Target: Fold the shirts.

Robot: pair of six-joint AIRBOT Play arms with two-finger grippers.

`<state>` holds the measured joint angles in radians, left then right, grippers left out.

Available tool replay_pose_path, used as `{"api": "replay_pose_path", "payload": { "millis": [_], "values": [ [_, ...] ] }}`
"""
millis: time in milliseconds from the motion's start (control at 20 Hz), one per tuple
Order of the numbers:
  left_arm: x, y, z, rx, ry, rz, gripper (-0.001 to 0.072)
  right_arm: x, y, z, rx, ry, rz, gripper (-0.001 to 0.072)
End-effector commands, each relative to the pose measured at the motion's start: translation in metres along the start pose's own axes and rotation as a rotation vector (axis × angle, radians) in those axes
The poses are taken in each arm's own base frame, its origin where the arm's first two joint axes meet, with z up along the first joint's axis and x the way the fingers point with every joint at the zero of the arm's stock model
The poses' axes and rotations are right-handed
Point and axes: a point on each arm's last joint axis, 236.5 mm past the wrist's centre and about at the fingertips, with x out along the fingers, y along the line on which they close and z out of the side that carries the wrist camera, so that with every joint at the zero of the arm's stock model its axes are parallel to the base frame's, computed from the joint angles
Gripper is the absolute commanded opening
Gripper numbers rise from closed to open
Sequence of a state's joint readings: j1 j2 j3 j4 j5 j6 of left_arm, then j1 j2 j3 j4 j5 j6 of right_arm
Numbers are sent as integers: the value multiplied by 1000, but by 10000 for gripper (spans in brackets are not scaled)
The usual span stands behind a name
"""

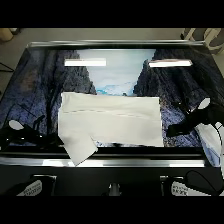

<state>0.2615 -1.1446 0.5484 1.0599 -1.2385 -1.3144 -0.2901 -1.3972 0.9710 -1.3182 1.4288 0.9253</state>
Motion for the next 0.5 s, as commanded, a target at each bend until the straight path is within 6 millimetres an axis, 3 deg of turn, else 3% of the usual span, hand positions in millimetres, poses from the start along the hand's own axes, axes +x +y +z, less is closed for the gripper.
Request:
{"api": "replay_pose_path", "payload": {
  "millis": [0,250,300,400,450],
  "values": [
    [8,-5,5,8,-40,-7,447,1,0,-1,-2,-2,-2,488],
    [27,-11,10,13,-34,29,445,11,9,-10,11,24,40,511],
    [31,-12,9,16,-23,33,379,17,15,-14,20,33,68,567],
    [34,-13,8,27,-14,36,85,31,28,-20,38,39,125,585],
    [33,-14,8,49,-15,32,30,37,33,-21,39,33,149,585]
  ]
}}
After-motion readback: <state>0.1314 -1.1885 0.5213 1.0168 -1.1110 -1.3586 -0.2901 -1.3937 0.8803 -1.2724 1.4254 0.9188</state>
